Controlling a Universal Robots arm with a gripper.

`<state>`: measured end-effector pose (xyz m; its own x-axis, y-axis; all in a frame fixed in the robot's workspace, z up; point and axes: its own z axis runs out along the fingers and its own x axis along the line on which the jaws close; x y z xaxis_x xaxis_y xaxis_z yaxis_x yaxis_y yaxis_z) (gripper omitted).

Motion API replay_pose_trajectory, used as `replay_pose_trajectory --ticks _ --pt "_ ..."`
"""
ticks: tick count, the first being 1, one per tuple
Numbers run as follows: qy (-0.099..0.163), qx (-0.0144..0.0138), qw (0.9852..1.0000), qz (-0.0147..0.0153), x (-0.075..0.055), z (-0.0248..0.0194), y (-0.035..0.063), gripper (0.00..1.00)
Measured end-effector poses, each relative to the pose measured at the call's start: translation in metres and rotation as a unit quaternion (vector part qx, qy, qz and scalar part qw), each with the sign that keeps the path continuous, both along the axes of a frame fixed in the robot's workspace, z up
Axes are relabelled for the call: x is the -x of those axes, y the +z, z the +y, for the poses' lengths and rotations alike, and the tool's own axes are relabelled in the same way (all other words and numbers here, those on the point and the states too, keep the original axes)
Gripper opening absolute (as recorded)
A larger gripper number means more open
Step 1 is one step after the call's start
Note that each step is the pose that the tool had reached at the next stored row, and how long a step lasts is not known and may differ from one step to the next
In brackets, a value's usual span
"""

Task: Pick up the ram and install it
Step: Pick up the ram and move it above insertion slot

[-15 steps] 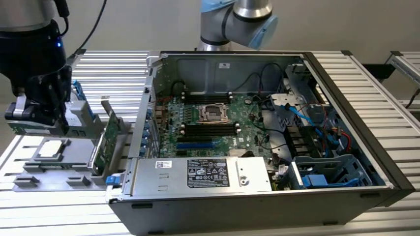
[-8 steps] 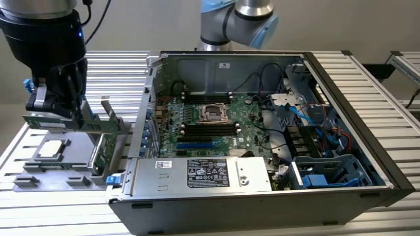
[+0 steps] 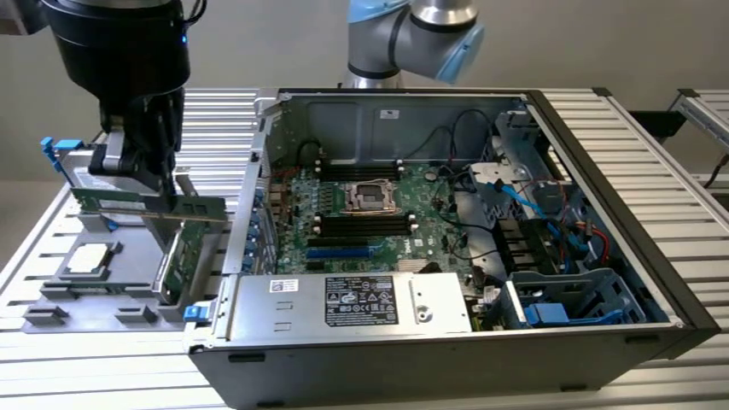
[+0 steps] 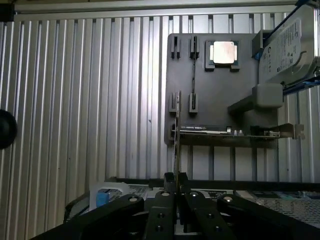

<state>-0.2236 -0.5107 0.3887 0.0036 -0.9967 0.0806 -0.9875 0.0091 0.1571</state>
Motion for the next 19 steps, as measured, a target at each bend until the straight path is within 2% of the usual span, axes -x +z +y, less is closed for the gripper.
replay_pose_trajectory --ticks 8,19 --pt "0.0 0.0002 1.0 0.0026 -0.034 0.0018 0.011 0.14" --pt "0.0 0.0024 1.0 0.0043 -0.081 0.0047 0.0123 0.14"
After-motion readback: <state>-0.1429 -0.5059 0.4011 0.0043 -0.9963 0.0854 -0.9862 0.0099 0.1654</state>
